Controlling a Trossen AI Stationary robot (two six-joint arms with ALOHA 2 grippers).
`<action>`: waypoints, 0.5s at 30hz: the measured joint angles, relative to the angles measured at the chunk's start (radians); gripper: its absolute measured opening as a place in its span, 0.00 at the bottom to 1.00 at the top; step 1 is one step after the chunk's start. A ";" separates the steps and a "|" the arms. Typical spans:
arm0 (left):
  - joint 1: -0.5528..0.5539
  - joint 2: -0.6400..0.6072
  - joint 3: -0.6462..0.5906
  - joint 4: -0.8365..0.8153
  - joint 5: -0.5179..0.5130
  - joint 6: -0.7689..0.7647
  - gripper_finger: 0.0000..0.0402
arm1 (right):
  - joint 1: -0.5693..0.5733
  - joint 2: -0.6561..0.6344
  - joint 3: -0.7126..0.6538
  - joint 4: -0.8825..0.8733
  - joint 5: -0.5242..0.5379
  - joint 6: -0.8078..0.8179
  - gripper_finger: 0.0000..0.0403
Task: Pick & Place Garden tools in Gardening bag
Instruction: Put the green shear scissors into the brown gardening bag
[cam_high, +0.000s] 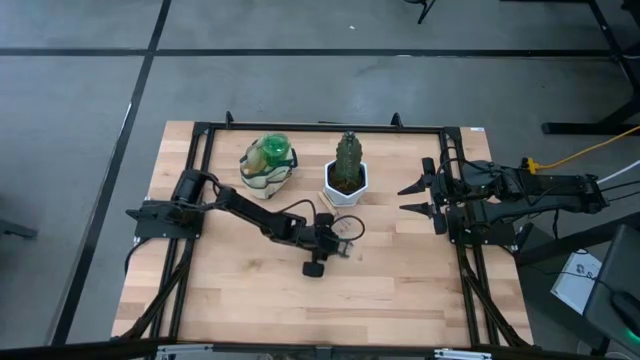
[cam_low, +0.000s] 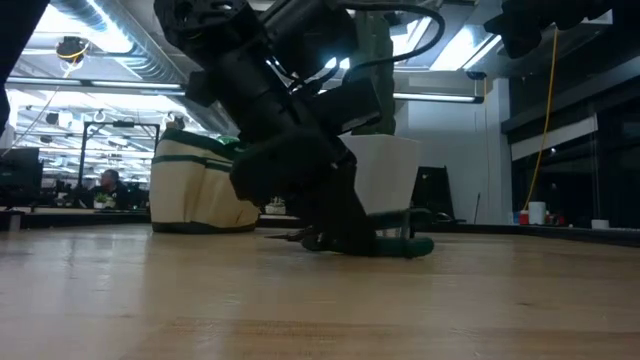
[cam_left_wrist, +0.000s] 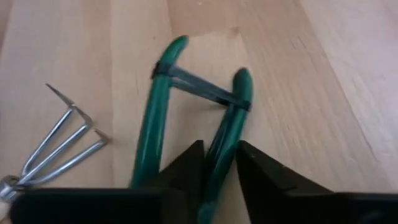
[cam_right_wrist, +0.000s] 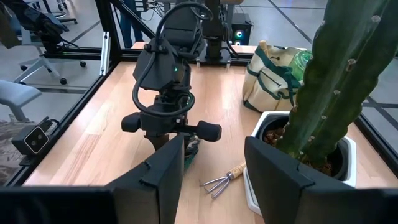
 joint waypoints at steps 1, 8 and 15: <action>0.000 -0.001 0.001 -0.008 0.003 0.000 0.18 | 0.000 0.000 0.000 0.000 0.000 0.000 0.43; -0.003 -0.004 0.003 -0.046 -0.001 -0.031 0.06 | 0.000 0.000 0.000 0.000 0.000 0.000 0.43; -0.023 -0.009 0.000 -0.061 -0.048 -0.051 0.06 | 0.000 0.000 0.000 0.000 0.000 0.000 0.43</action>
